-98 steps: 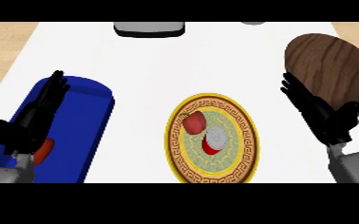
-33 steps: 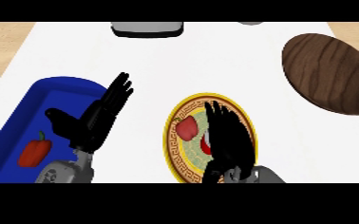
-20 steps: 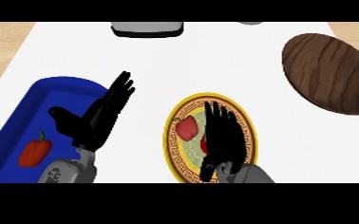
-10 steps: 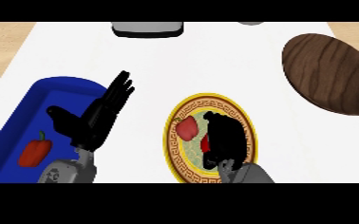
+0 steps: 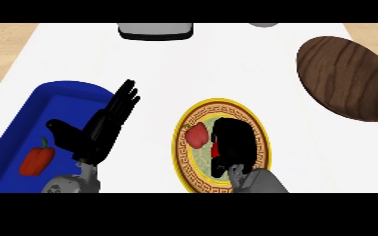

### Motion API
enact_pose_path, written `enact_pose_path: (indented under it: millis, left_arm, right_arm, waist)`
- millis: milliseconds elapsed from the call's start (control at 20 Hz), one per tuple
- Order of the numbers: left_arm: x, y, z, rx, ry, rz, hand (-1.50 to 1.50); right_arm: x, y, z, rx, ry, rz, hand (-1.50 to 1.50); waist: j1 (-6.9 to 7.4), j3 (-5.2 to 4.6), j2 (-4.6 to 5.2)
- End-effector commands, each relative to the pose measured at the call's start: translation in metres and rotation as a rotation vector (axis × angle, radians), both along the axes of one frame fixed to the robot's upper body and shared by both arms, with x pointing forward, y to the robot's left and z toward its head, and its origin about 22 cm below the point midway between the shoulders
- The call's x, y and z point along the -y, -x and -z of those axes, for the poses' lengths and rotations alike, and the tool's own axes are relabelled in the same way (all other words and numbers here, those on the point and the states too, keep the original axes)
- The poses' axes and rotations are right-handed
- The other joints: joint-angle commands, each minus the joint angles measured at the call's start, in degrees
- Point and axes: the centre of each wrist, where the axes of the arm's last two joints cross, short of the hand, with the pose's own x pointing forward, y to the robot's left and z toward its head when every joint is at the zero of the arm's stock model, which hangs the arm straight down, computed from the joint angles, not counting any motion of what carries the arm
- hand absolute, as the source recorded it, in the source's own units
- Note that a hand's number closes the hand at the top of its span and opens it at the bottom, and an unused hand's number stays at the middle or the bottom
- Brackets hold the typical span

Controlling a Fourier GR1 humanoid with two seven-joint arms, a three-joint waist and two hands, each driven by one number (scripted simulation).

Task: Pick the can from the plate and place it in the bowl

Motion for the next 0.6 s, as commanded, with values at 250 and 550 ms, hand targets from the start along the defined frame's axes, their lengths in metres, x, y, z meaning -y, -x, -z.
enact_pose_path:
  millis: [250, 550]
  left_arm:
    - [0.011, -0.005, -0.007, 0.017, -0.006, 0.010, 0.00]
    - [0.001, -0.014, -0.008, 0.014, -0.009, 0.000, 0.00]
  right_arm:
    - [0.034, -0.014, 0.011, -0.003, 0.071, 0.004, 1.50]
    - [0.107, -0.045, 0.014, -0.005, 0.148, 0.071, 1.50]
  waist:
    - [-0.03, 0.18, 0.39]
    - [-0.08, 0.17, 0.46]
